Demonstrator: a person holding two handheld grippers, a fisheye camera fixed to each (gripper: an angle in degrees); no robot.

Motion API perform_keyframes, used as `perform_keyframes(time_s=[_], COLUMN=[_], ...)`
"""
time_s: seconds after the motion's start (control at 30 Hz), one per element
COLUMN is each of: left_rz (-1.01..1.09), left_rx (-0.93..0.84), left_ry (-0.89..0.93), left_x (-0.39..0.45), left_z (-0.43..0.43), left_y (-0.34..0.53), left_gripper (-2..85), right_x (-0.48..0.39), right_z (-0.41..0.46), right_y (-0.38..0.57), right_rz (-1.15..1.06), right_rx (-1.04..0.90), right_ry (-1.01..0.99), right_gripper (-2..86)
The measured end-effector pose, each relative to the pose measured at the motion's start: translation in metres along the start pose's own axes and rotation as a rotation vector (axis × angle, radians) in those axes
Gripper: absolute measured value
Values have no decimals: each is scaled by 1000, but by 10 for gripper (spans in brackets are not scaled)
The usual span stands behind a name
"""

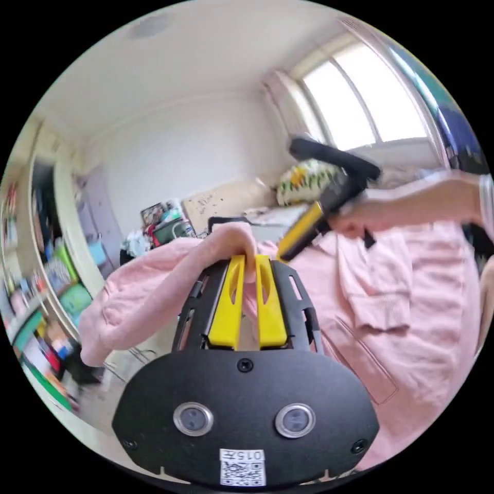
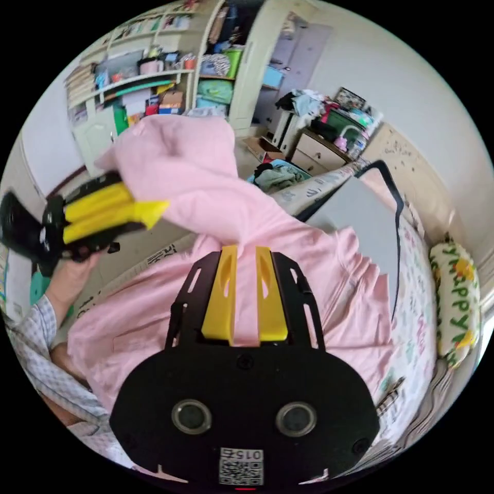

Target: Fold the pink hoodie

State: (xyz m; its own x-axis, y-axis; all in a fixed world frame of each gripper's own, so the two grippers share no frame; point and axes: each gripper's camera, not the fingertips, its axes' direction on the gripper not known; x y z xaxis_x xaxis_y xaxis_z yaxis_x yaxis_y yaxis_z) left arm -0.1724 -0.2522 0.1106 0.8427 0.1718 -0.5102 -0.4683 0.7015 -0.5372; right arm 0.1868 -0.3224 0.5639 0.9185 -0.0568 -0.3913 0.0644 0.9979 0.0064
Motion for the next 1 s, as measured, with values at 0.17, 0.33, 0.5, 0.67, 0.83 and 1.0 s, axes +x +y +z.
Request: perform_keyframes(time_s=[0.17,0.33,0.5,0.67,0.83,1.0], left_rz=[625,756,696,641,626,611], left_rx=[-235,-190,-225,-237,-238,-237], left_ry=[-261,-464,-409,-421,-421,-426], left_x=[223,313,353,384,405,418], left_z=[34,26,31,32,33,35], left_y=[33,55,62,76,88,100], left_gripper=[2,-3,-4,-4,-4,-3], right_x=[105,75,-37,-175,-231,-235], right_z=[-59,-109,-120,-49,12,22], right_y=[116,129,57,-17,-40,-50], right_rz=[212,58,-310,-650,-770,-761], right_rx=[50,163,150,-202,-452,-542], right_ry=[-226,-188,-279,-232,-64,-81], right_gripper=[32,55,81,119,145,129])
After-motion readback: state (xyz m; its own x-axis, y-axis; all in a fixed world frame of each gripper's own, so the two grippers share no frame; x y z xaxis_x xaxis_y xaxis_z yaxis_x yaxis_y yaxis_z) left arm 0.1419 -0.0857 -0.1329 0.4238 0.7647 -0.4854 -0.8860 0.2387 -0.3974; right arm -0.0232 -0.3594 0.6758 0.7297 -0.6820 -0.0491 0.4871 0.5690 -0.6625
